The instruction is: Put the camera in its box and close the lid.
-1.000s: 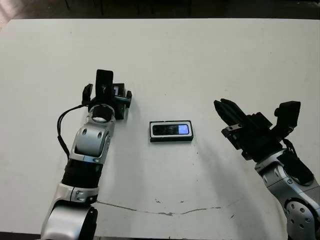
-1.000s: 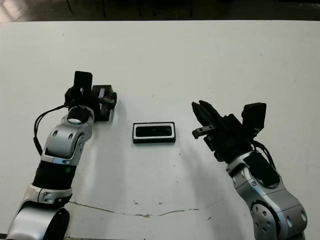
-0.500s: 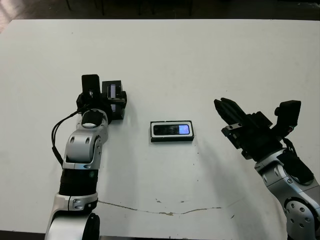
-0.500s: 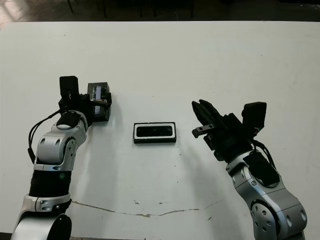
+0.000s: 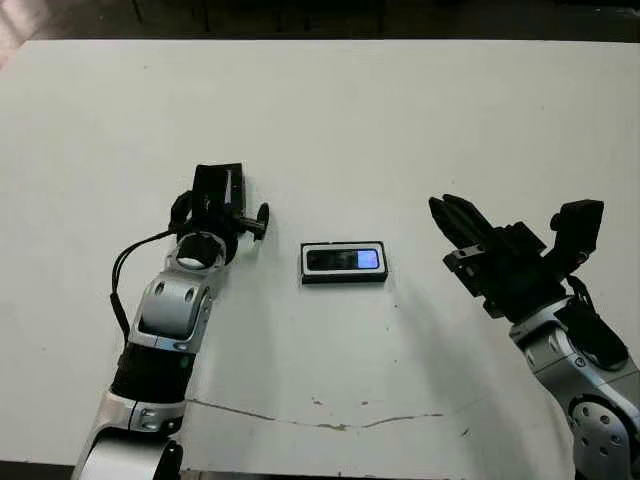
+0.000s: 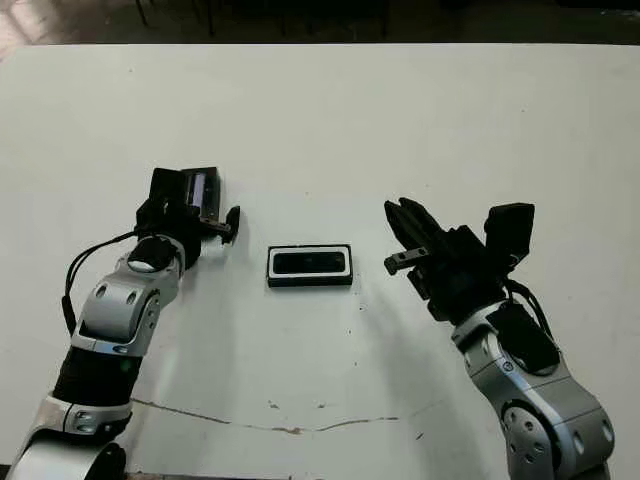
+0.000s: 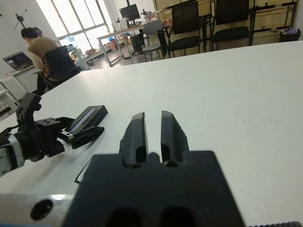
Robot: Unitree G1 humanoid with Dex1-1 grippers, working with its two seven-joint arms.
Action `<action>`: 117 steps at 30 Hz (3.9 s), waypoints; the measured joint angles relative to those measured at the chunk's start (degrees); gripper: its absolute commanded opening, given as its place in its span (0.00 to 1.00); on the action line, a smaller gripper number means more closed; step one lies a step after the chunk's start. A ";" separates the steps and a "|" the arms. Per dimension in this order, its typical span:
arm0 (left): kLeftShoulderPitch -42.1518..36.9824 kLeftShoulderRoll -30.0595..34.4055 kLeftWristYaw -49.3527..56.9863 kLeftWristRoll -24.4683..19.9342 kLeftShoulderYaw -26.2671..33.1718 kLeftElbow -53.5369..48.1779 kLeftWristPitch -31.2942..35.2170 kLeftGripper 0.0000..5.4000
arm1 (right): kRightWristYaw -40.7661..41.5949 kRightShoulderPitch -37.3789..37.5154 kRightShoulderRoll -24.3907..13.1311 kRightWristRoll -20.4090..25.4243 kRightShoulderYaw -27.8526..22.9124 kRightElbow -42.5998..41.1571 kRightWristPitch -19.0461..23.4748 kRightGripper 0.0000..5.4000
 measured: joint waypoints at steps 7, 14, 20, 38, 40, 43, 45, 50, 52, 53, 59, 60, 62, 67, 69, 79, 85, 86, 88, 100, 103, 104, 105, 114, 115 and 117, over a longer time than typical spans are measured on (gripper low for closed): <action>0.88 -3.95 2.93 -0.94 3.27 -0.76 1.20 1.00 | 0.01 0.02 -0.01 0.01 0.00 0.00 0.00 0.00; 0.88 -8.66 8.73 -1.02 6.25 1.04 -0.97 0.79 | 0.05 0.05 -0.12 -0.01 0.02 0.00 0.00 0.00; 0.54 -10.90 11.34 -1.28 8.96 2.31 -3.15 0.54 | 0.05 0.14 -0.15 0.55 -0.03 0.00 0.00 0.00; 1.99 -9.28 4.52 -6.96 10.81 -1.81 -3.41 0.40 | 0.04 0.53 -0.39 1.02 -0.19 -0.02 0.00 0.00; 2.80 -7.61 1.35 -9.17 10.11 -6.33 0.17 0.40 | 0.06 0.75 -0.41 1.03 -0.26 -0.03 -0.02 0.00; 2.19 -4.05 -3.22 -11.94 9.89 -13.52 2.48 0.39 | 0.54 1.14 -0.41 1.00 -0.38 0.17 -0.42 0.00; 0.56 -0.49 -7.68 -14.79 10.22 -16.45 3.28 0.39 | 0.88 1.25 -0.42 0.90 -0.53 0.44 -1.15 0.00; -5.32 13.64 -23.40 -19.27 8.38 -17.25 2.61 0.39 | 1.45 1.24 -0.65 0.58 -2.06 1.08 -2.72 0.00; -7.66 19.43 -31.85 -19.43 6.27 -14.30 -1.57 0.39 | 1.45 1.15 -1.03 0.57 -2.99 1.13 -2.73 0.00; -8.99 22.20 -36.71 -19.41 4.81 -12.07 -3.95 0.39 | 1.46 1.07 -1.21 0.73 -3.50 1.13 -2.72 0.00; -18.84 32.64 -60.67 -17.52 -6.05 1.85 -13.35 0.39 | 1.28 0.94 -2.57 2.29 -7.31 0.94 -2.49 0.00; -20.09 32.95 -62.99 -16.68 -7.66 3.44 -14.56 0.39 | 1.18 1.01 -2.71 2.43 -7.59 0.85 -2.44 0.00; -21.90 33.04 -66.63 -15.16 -10.52 5.90 -16.82 0.39 | 1.15 1.19 -3.24 2.82 -7.98 0.62 -1.98 0.00; -23.49 32.37 -70.40 -12.82 -14.14 9.08 -19.45 0.39 | 1.12 1.48 -3.60 3.07 -8.45 0.40 -1.91 0.00; -23.40 32.16 -70.70 -12.09 -14.52 9.25 -20.47 0.39 | 1.12 1.48 -3.57 3.14 -8.36 0.41 -1.91 0.00; -19.59 30.76 -72.56 -11.74 -16.08 8.70 -22.08 0.39 | 1.12 1.06 -3.45 2.90 -6.55 1.34 -1.92 0.00; -18.81 29.59 -73.72 -12.14 -16.64 8.71 -20.97 0.39 | 1.12 0.13 -3.46 2.67 -6.07 1.49 -1.92 0.00; -18.69 29.33 -73.76 -12.27 -16.64 8.72 -20.82 0.39 | 1.11 0.03 -3.47 2.57 -6.02 1.49 -1.92 0.00; -18.00 28.59 -73.89 -12.55 -16.64 8.78 -20.86 0.39 | 1.11 -0.14 -3.47 2.34 -5.96 1.50 -1.92 0.00; -13.44 25.60 -72.07 -11.77 -17.17 11.64 -23.73 0.39 | 1.46 -1.05 -3.49 2.45 -5.95 2.76 -1.87 0.00; -13.44 25.18 -72.06 -11.74 -17.10 13.14 -24.63 0.39 | 1.47 -1.05 -3.49 2.45 -5.88 2.93 -1.87 0.00; -13.44 24.95 -72.08 -11.78 -16.99 13.64 -24.77 0.39 | 1.47 -1.05 -3.49 2.45 -5.86 2.94 -1.87 0.00; -13.44 24.66 -72.08 -11.82 -16.88 14.10 -24.94 0.39 | 1.48 -1.05 -3.49 2.47 -5.85 2.94 -1.87 0.00; -13.16 22.81 -71.10 -11.84 -15.44 18.44 -28.65 0.39 | 2.48 -1.04 -3.50 3.29 -5.84 3.44 -1.85 0.00; -13.15 22.65 -71.09 -11.91 -15.28 18.75 -28.69 0.39 | 2.47 -1.04 -3.50 3.33 -5.84 3.44 -1.83 0.00; -13.15 22.20 -71.12 -12.07 -14.99 19.63 -28.72 0.39 | 2.65 -1.04 -3.52 3.39 -5.81 3.47 -1.84 0.00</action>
